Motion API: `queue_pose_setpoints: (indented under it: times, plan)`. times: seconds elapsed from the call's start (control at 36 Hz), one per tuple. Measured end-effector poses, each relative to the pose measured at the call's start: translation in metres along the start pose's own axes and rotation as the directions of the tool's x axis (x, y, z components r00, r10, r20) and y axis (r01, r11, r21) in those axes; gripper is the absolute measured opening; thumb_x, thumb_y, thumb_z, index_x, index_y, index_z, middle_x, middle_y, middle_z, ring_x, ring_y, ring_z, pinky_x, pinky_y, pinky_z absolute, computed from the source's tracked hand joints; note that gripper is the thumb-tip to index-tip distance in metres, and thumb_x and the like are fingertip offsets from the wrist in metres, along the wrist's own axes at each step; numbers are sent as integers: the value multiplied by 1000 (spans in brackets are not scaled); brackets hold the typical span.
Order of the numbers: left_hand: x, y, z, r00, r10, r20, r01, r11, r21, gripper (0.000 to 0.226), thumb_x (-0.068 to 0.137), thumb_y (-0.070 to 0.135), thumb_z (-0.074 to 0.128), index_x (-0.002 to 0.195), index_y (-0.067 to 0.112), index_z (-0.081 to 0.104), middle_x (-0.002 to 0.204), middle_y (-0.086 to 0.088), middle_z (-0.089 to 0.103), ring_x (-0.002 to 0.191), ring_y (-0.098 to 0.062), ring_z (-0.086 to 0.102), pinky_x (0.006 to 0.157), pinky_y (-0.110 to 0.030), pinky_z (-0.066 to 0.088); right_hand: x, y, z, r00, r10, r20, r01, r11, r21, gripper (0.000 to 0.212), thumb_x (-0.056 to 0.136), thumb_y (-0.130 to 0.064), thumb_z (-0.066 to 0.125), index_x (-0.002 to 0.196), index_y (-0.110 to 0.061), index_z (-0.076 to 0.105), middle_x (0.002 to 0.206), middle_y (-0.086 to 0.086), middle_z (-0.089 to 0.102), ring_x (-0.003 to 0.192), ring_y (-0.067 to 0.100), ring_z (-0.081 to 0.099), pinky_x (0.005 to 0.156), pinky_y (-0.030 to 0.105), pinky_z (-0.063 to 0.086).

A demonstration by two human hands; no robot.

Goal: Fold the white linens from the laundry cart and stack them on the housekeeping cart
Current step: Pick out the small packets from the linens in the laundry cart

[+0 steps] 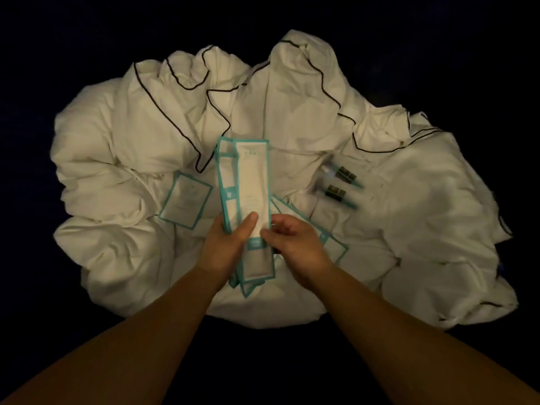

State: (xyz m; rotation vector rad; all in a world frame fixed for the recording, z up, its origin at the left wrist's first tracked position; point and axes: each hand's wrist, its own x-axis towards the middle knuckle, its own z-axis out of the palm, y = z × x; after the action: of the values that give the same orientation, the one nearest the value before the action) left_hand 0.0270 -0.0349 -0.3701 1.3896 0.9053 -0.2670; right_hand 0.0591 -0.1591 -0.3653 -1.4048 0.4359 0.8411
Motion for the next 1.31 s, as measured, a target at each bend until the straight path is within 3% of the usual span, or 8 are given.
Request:
queue_pose_setpoints:
  times: [0.22,0.39,0.61,0.75,0.92,1.03,1.14,1.31]
  plan:
    - [2,-17,-15,996,-51,-74,53,998,36,23,75,14,78,90,24,63,88,2,69,78,-13,67,72,-30,54,9,24,-8,989,-134,-69,85,874,-478,17,80,-12,76,97,-7,73,70,-1,61,63,3,55,66,17,43]
    - [8,-27,-35,995,-46,-94,57,990,128,36,67,21,78,101,15,66,90,-5,71,76,-15,67,72,-29,54,49,46,-79,985,-37,-171,-160,192,-968,42,88,-26,62,126,-12,51,123,14,52,113,31,55,94,37,46]
    - [9,-41,-46,996,-48,-80,59,987,151,33,68,22,80,99,16,67,91,-3,72,79,-14,69,71,-28,57,63,62,-83,979,-22,-204,-205,-118,-972,55,90,-21,53,141,-14,33,141,11,43,128,28,44,102,41,37]
    - [9,-47,-45,997,-23,-74,35,985,166,20,81,6,73,93,18,64,81,8,66,60,7,63,56,-11,52,56,62,-82,961,-17,-277,-272,143,-952,29,94,-23,52,120,-13,59,125,10,59,117,27,56,93,32,44]
    - [4,-43,-44,996,-30,-89,41,991,127,21,82,7,72,93,23,64,88,6,68,72,-3,66,63,-21,54,28,46,-81,917,-37,-398,-261,699,-666,32,90,-22,63,113,1,61,106,15,64,96,27,61,73,24,41]
    - [-1,-38,-36,995,-63,-83,71,992,105,28,74,19,80,97,19,66,89,1,69,80,-14,67,74,-31,54,13,36,-56,986,41,-160,-126,813,-568,16,90,-9,62,106,-7,65,103,12,67,92,23,62,81,32,49]
    - [-4,-30,-27,997,-54,-47,58,995,76,26,69,35,75,92,27,67,96,3,72,91,-17,69,82,-36,56,8,28,-24,994,111,-18,-112,983,-146,23,87,7,59,106,-4,65,98,17,70,87,25,66,83,39,54]
    - [-5,-20,-17,998,-68,-10,67,994,-84,10,90,21,65,99,25,67,99,4,72,92,-11,70,79,-29,57,9,28,-9,990,130,52,-136,982,134,35,84,6,61,116,-8,65,93,17,71,84,26,67,75,34,55]
